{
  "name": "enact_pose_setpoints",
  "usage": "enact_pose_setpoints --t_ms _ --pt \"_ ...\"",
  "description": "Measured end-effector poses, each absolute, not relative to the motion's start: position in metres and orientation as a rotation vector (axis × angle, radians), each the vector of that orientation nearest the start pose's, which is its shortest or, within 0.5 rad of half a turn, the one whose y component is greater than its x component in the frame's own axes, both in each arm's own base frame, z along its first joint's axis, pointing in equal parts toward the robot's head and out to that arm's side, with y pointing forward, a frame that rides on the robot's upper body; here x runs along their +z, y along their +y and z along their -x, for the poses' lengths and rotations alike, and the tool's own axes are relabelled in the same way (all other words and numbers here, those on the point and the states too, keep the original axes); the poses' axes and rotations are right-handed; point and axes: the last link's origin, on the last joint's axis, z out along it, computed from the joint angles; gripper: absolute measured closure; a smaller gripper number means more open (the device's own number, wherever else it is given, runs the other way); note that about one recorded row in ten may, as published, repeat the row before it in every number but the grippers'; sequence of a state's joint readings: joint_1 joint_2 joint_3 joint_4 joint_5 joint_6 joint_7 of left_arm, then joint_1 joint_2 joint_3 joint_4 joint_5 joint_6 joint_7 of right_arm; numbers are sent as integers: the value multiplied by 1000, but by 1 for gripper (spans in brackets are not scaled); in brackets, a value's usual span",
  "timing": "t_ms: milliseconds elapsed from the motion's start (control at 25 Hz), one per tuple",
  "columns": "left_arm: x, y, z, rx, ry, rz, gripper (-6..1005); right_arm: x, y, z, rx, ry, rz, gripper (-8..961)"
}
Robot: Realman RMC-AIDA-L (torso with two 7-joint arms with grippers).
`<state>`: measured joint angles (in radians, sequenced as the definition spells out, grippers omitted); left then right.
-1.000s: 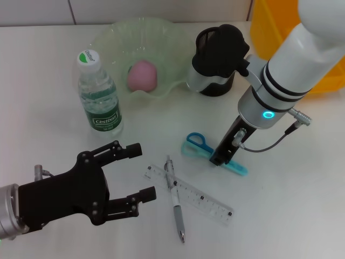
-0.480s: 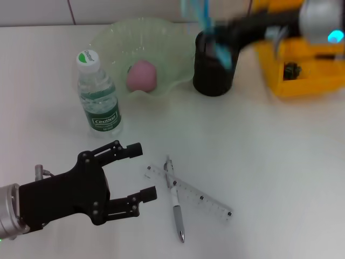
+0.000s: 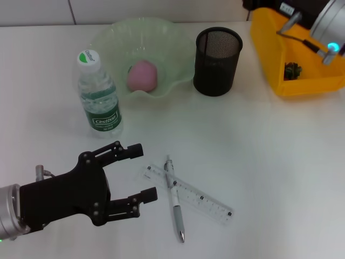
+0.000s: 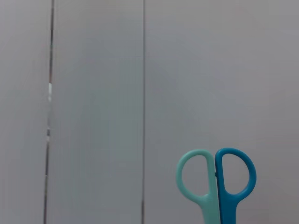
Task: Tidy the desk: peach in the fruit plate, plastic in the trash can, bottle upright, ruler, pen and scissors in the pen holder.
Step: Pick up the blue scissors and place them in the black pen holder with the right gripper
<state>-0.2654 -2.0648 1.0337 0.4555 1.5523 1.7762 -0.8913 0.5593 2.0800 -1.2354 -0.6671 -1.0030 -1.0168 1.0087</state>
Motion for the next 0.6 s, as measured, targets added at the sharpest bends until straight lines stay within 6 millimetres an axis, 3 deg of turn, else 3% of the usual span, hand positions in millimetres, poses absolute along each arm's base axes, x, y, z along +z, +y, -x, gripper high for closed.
enact_pose_setpoints --t_ms 160,600 --pt "-27 224 281 -1137 -319 2690 168 -18 412 -198 919 364 2191 659" --pt "-27 224 281 -1138 -318 2692 168 -36 407 -219 842 442 2202 628"
